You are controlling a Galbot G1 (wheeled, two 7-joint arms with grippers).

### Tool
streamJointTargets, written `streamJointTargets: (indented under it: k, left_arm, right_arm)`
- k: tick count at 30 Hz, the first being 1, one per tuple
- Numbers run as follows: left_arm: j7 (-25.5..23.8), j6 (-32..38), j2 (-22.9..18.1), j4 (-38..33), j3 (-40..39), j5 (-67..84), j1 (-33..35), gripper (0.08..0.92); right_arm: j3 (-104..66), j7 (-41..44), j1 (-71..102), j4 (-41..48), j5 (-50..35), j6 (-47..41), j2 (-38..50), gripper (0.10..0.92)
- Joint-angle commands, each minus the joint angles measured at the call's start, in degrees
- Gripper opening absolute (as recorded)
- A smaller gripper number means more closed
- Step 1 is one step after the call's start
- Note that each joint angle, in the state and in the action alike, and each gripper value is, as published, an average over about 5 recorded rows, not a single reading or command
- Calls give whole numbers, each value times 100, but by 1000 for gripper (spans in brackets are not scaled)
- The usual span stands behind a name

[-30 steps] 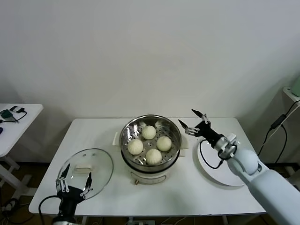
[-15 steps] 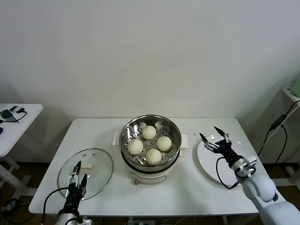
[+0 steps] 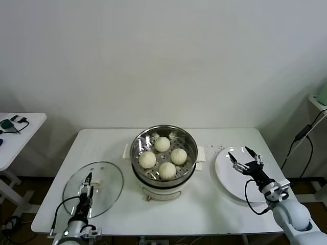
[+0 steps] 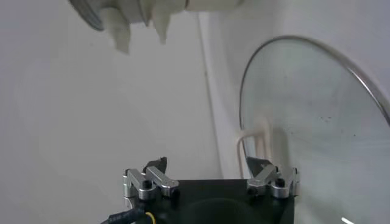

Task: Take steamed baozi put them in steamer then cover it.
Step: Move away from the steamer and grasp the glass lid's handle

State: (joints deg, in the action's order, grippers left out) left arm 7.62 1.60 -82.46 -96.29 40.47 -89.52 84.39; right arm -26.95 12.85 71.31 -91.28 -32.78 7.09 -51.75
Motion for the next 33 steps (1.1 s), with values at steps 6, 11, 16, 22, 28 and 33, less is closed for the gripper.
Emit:
streamJointTargets:
  k: [6, 11, 16, 22, 28, 33]
  left_arm:
    - [299, -72, 81, 1291, 13, -305, -1107, 823]
    - [311, -117, 150, 1294, 14, -170, -1187, 823]
    - [272, -72, 221, 1277, -23, 62, -1188, 815]
    - [197, -15, 241, 1316, -49, 187, -1167, 681]
    - [141, 4, 262, 1301, -63, 322, -1130, 508]
    - [131, -15, 335, 1050, -84, 552, -1020, 361]
  right_arm:
    - [-219, 103, 184, 163, 254, 86, -137, 823]
    - [-236, 140, 202, 205, 360, 128, -178, 823]
    - [-235, 176, 195, 272, 500, 168, -234, 823]
    - [-229, 220, 196, 324, 687, 221, -296, 823]
    - [-247, 259, 198, 391, 799, 272, -348, 823]
    - [-261, 279, 196, 451, 866, 308, -371, 823]
